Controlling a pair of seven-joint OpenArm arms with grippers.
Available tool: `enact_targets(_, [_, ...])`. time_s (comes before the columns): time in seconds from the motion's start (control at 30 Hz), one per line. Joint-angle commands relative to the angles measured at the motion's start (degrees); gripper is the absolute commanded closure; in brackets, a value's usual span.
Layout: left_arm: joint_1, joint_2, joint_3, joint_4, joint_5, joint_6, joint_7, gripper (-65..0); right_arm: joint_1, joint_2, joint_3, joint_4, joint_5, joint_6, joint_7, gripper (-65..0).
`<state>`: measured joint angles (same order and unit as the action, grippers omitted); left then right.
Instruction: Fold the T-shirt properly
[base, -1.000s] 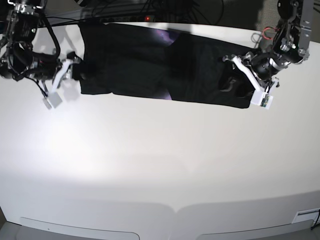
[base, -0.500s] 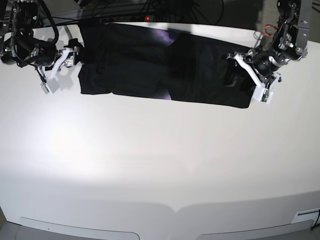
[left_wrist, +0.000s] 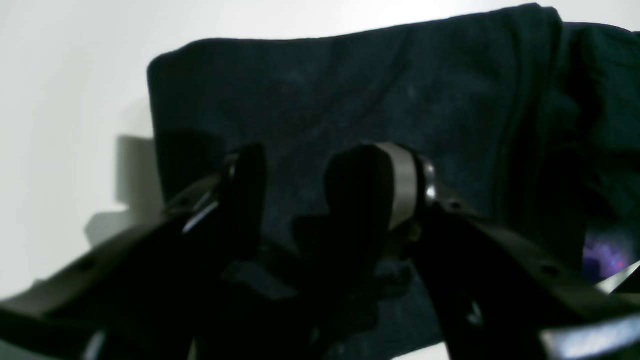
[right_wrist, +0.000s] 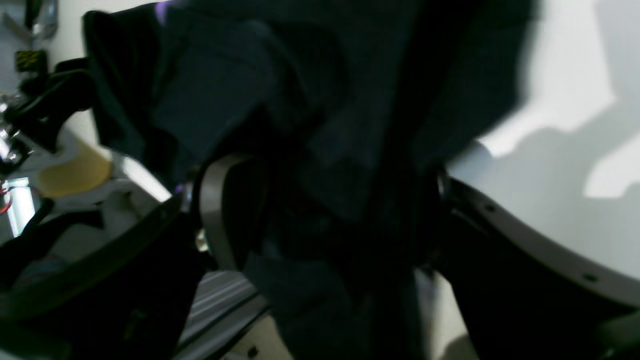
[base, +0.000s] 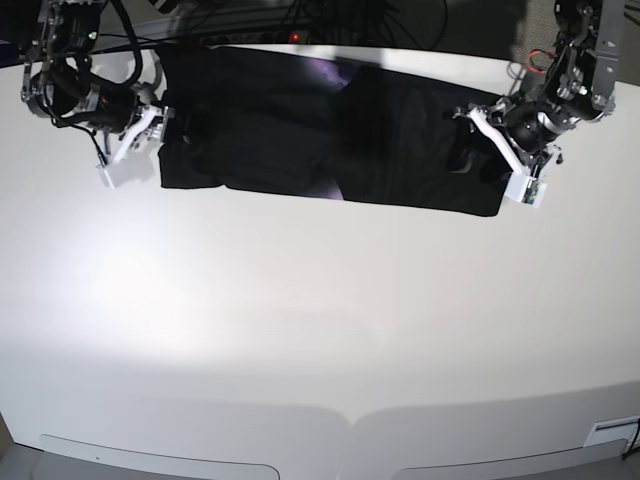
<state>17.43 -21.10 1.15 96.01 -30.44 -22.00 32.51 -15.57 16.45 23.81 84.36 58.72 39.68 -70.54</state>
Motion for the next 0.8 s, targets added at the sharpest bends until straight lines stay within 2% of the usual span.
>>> enact_targets(0.0, [-0.4, -0.5, -0.2, 0.9, -0.6, -0.2, -1.3, -32.2, -0.3, -0.3, -1.0, 0.0, -1.3, 0.3, -2.3, -41.9])
enact_targets(0.07, [-0.5, -0.5, -0.2, 0.9, -0.6, -0.2, -1.3, -32.2, -0.3, -0.8, -2.7, 0.0, -1.1, 0.3, -2.3, -37.3])
enact_targets(0.13, [-0.4, -0.5, -0.2, 0.9, -0.6, -0.3, -1.3, -32.2, -0.3, -0.7, -4.5, 0.0, -1.6, 0.3, -2.3, -29.7])
enact_targets(0.2, [-0.4, -0.5, -0.2, 0.9, -0.6, -0.2, -1.1, -32.2, -0.3, -0.7, -5.1, 0.0, -2.0, 0.3, -0.8, -18.4])
enact_targets(0.27, [-0.4, -0.5, -0.2, 0.9, -0.4, -0.2, -1.1, -32.2, -0.3, -0.4, -5.0, 0.0, -2.0, 0.3, 1.4, -2.9])
enact_targets(0.3, [-0.4, -0.5, -0.2, 0.9, -0.4, -0.3, -1.0, -32.2, -0.3, -0.1, -5.0, 0.1, -2.0, 0.3, 2.6, 0.0])
enact_targets(0.4, [-0.4, -0.5, -0.2, 0.9, -0.4, -0.3, -0.9, -32.2, -0.3, 1.9, -4.5, 0.4, -2.0, 0.3, 7.1, 0.0])
enact_targets(0.53, [-0.4, -0.5, -0.2, 0.9, -0.4, -0.3, -1.0, -32.2, 0.2, 6.8, -1.7, 1.2, -1.9, 0.3, 11.8, 0.0])
enact_targets(0.67, [-0.4, -0.5, -0.2, 0.9, -0.4, -0.3, -1.3, -32.2, 2.4, 10.9, 0.2, 1.2, -1.9, 0.3, 11.1, 0.0])
enact_targets(0.77, [-0.4, -0.2, -0.2, 0.6, -0.4, -0.3, -1.4, -32.2, 4.4, 11.7, 0.2, 1.2, 1.8, 0.3, 8.1, 0.0])
